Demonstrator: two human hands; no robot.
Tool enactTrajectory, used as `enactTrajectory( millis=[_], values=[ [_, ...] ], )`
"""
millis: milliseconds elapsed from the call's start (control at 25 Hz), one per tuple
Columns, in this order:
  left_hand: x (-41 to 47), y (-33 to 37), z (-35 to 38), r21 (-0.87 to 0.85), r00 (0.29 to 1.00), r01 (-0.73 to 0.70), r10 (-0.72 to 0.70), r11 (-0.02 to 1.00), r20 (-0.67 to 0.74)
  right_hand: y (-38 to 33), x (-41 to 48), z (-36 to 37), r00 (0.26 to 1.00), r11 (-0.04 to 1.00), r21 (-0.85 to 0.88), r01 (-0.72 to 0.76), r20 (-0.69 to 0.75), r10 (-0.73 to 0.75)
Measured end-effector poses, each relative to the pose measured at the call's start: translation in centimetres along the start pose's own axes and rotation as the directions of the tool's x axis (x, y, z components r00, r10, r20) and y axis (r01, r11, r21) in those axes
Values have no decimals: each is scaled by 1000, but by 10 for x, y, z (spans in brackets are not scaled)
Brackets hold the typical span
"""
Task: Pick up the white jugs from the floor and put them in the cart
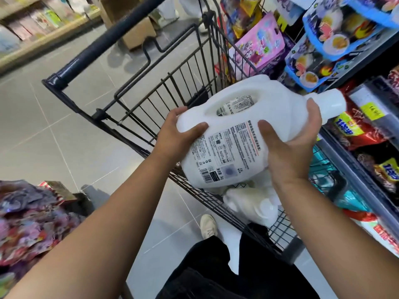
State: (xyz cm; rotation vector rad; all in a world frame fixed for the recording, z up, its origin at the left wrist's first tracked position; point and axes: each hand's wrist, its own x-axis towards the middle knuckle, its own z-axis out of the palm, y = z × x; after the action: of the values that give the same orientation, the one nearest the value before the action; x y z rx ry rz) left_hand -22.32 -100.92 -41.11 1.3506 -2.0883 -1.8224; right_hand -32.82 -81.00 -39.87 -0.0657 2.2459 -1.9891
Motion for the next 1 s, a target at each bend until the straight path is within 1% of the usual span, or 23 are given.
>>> enactTrajectory(
  millis=[120, 240, 360, 440, 520, 600, 800, 1000],
  values=[
    [-2, -2, -2, 63, 1000, -4, 4, 998, -3, -3, -1, 3, 999, 999, -38, 20, 38, -18],
    [-3, -7, 0, 116, 1000, -14, 13, 993, 11, -8, 2, 9, 997, 991, -126, 34, 70, -25],
    [-5, -20, -2, 187, 1000, -16, 17, 982, -4, -11, 2, 20, 994, 975, -217, 46, 108, -23],
    [-8, -22, -3, 246, 999, -51, 53, 968, 0, -9, -4, 30, 989, 953, -293, 74, 145, -32],
    [-6, -24, -2, 275, 995, -102, 94, 956, 43, -5, -10, 43, 980, 928, -357, 107, 193, -39],
    [-4, -22, 3, 266, 993, -117, 104, 957, 62, 1, -8, 52, 977, 925, -359, 123, 209, -49],
    [-2, -22, 2, 230, 994, -109, 100, 967, 49, 3, -2, 55, 973, 928, -349, 130, 227, -51],
    [-10, -18, 1, 254, 990, -140, 132, 957, 49, 0, -4, 47, 950, 940, -315, 131, 309, -29]
  ],
)
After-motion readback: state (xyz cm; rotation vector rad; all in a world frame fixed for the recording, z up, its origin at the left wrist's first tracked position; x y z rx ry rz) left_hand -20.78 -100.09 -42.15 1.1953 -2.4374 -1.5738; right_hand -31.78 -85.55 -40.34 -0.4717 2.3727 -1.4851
